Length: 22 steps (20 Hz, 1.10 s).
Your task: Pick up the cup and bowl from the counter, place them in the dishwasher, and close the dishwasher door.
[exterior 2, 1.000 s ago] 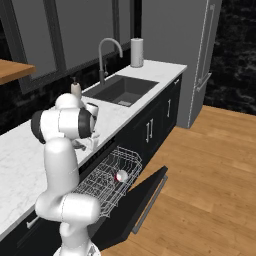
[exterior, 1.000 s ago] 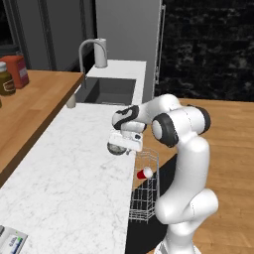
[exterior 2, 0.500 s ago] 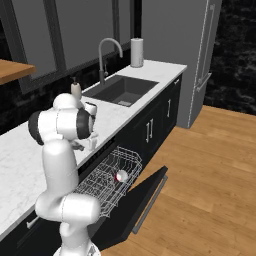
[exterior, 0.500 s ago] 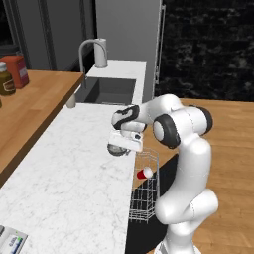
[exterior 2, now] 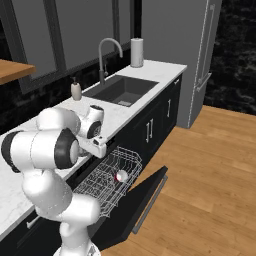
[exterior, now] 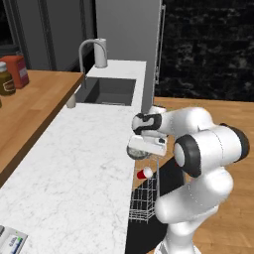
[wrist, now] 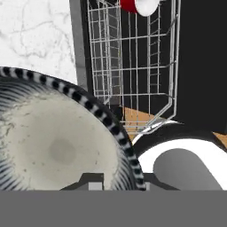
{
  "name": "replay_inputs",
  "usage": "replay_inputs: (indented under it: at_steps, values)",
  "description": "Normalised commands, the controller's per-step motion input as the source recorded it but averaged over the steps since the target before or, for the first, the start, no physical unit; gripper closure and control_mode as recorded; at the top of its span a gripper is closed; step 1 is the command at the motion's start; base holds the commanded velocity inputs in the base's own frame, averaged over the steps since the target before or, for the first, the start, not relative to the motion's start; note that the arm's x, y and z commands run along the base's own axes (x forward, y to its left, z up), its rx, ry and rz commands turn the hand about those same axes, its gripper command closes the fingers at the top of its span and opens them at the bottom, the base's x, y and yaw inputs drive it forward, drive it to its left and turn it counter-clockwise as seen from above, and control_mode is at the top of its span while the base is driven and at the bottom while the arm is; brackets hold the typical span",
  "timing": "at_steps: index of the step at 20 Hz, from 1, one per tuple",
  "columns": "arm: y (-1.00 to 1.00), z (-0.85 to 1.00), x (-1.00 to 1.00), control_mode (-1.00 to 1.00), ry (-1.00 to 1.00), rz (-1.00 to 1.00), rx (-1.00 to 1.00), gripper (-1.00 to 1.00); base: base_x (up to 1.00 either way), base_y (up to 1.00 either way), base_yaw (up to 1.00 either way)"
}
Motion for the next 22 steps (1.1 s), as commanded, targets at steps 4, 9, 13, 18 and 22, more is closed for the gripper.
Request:
replay_inputs:
  at_steps: [4, 9, 13, 18, 22]
  values:
    - [-0.87, 0.07, -0.99, -1.00, -0.28, 0.18, 0.00, 1.00, 0.00, 0.00, 0.00]
    - [-0.91, 0.00, -0.40, -1.00, -0.15, 0.18, 0.04, 1.00, 0.00, 0.00, 0.00]
    - [-0.84, -0.01, -0.04, -1.00, -0.01, 0.22, 0.10, 1.00, 0.00, 0.00, 0.00]
    - [-0.41, -0.11, 0.00, -1.00, 0.00, 0.16, 0.04, 1.00, 0.00, 0.00, 0.00]
    - [-0.09, -0.36, 0.20, -1.00, -0.01, 0.08, 0.00, 1.00, 0.00, 0.00, 0.00]
